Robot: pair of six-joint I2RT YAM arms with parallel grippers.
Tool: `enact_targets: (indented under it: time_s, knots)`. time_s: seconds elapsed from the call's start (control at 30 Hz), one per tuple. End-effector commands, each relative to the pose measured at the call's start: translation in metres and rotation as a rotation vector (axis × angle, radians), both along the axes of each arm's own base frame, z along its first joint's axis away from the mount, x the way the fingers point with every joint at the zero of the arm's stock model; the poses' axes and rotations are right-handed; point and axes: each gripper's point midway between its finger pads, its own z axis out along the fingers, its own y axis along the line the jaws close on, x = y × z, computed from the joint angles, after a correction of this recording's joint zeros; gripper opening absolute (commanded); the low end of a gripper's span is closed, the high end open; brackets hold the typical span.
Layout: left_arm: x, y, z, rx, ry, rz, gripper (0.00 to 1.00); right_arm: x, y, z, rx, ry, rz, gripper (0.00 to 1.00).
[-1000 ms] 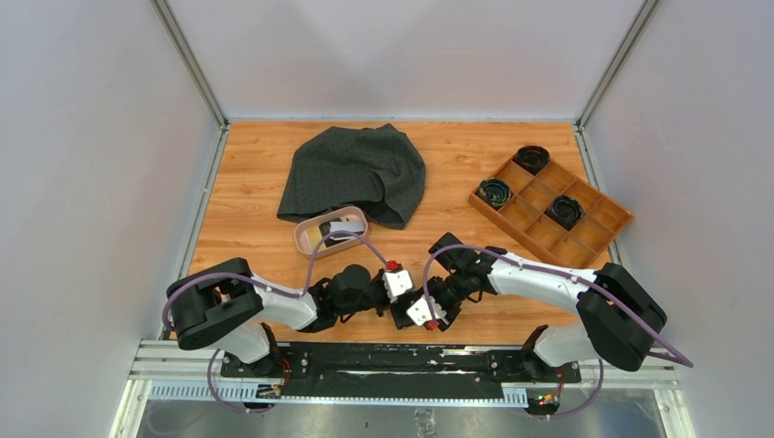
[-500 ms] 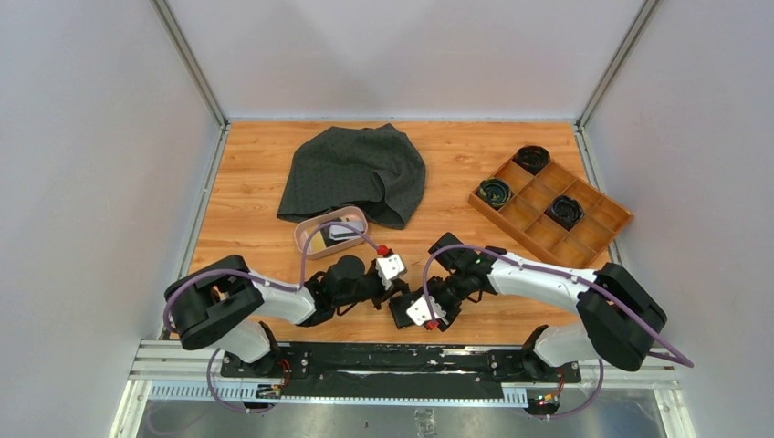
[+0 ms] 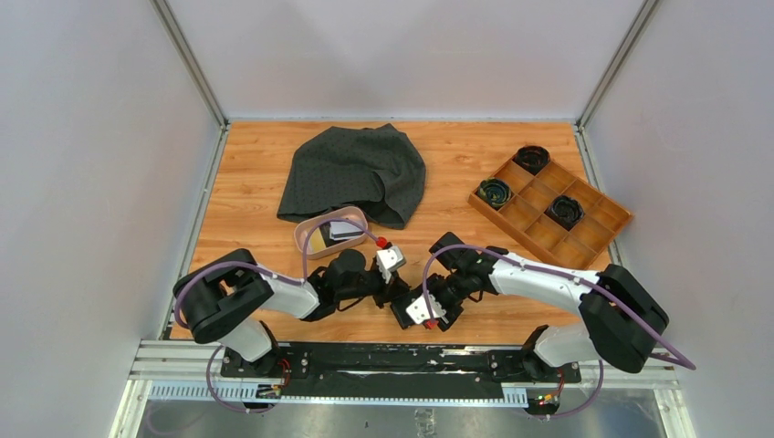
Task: Put the credit cards into the card holder
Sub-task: Close the card holder at the center of the board.
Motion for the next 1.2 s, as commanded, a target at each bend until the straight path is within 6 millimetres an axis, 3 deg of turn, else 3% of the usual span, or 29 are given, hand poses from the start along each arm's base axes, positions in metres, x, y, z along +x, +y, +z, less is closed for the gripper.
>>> enact_targets:
  time_s: [0.0, 0.17, 0.5, 1.17]
  knots:
    - [0.002, -0.006, 0.002, -0.021, 0.039, 0.001, 0.13, 0.001, -0.008, -0.002, -0.037, 0.011, -0.028, 0.63]
    - [0.006, -0.003, 0.004, -0.02, 0.036, 0.031, 0.23, 0.001, -0.008, -0.002, -0.038, 0.017, -0.029, 0.62]
    - [0.012, -0.001, 0.01, -0.037, 0.052, 0.073, 0.29, -0.001, -0.008, -0.003, -0.041, 0.025, -0.027, 0.62]
    - [0.013, -0.002, 0.016, -0.066, 0.083, 0.085, 0.24, -0.001, -0.008, -0.003, -0.045, 0.029, -0.028, 0.61]
